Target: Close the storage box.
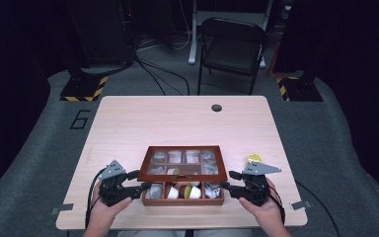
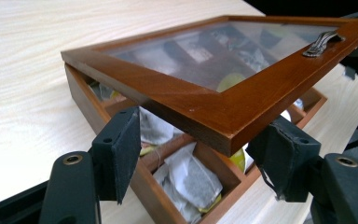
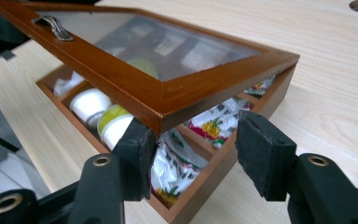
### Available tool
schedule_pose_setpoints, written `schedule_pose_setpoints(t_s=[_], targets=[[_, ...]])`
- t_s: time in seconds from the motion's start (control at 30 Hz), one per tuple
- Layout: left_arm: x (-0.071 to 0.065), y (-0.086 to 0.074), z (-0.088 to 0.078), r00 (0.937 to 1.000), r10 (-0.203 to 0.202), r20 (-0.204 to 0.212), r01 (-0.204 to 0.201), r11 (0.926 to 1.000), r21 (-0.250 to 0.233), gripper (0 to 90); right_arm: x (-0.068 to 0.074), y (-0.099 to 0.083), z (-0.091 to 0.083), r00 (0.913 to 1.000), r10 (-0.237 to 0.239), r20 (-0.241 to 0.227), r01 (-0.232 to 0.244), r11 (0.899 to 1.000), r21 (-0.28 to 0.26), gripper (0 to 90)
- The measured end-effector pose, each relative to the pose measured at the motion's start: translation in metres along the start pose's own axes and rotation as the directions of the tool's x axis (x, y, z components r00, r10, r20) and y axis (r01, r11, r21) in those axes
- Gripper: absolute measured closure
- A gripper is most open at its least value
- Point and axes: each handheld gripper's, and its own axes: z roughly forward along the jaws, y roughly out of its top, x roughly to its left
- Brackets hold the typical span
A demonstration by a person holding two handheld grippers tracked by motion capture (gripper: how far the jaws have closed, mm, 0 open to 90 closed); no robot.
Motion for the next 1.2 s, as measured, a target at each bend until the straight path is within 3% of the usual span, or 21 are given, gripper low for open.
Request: schedule_pose_setpoints(t_s=[0.17,0.3,0.63,0.87,1.2], targets=[[-0.001,-0.009,0.003,0.9999,-0.012,-0.001,0.012,0.9998,0.019,34.5,0.004,-0.008,0.004,0.9997,-0.025,0.006,0.025,0.999,0.033,47.2],[-0.001,-0.012,0.004,1.0000,0.003,-0.001,-0.002,0.9997,0.024,34.5,0.004,-0.010,0.006,0.9995,-0.030,0.000,0.030,0.999,0.037,47.2],[-0.004,-0.018,0.005,0.9999,0.002,-0.017,-0.001,0.9993,0.036,35.3,0.006,-0.017,0.010,0.9996,-0.028,0.003,0.028,0.999,0.037,47.2],[-0.007,-0.021,0.007,1.0000,0.005,-0.007,-0.004,0.9989,0.046,36.0,0.007,-0.021,0.012,0.9999,-0.014,-0.004,0.015,0.999,0.048,47.0],[-0.008,-0.028,0.008,0.9999,0.006,-0.011,-0.006,0.9982,0.060,35.8,0.011,-0.024,0.015,0.9994,-0.034,0.004,0.033,0.997,0.072,44.9]])
